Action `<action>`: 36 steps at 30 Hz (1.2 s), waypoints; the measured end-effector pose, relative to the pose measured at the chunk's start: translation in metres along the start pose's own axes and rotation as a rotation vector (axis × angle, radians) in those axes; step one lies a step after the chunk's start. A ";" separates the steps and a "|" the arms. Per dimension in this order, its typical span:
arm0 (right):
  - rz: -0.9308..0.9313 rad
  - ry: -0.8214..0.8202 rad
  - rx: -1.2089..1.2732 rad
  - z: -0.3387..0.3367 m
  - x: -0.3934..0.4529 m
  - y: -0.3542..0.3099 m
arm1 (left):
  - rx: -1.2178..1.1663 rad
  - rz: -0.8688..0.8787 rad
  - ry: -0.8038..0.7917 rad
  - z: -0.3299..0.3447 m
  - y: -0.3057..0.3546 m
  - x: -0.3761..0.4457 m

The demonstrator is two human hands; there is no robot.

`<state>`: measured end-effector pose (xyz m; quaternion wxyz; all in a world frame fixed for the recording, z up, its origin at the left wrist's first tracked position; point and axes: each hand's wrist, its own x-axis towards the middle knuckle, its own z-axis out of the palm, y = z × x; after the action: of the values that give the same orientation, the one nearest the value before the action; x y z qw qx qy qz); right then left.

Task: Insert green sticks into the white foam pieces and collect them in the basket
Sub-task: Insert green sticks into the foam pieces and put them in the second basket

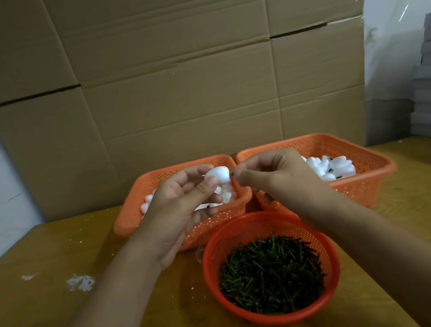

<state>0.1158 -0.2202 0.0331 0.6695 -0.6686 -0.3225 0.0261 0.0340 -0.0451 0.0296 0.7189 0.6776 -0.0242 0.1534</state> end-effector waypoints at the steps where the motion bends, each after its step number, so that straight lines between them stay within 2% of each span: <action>1: -0.016 -0.003 -0.022 0.001 0.000 0.001 | -0.027 0.002 0.005 0.000 0.000 0.000; 6: -0.053 0.034 -0.050 0.004 0.002 0.006 | -0.118 0.006 0.042 0.002 0.001 0.002; 10: -0.115 0.137 -0.126 0.005 0.003 0.010 | -0.116 -0.010 0.065 0.003 -0.001 0.002; 15: -0.185 0.166 -0.264 0.009 0.002 0.014 | -0.083 0.017 0.060 0.006 -0.002 0.002; 24: -0.174 0.096 -0.321 0.012 -0.005 0.006 | -0.034 0.042 0.026 0.001 -0.003 0.003; 36: 0.071 -0.111 -0.062 0.013 -0.006 -0.001 | 0.036 0.092 -0.068 -0.003 -0.001 0.003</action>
<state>0.1045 -0.2117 0.0305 0.6284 -0.6974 -0.3360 0.0768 0.0362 -0.0416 0.0289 0.6977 0.6933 -0.0769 0.1635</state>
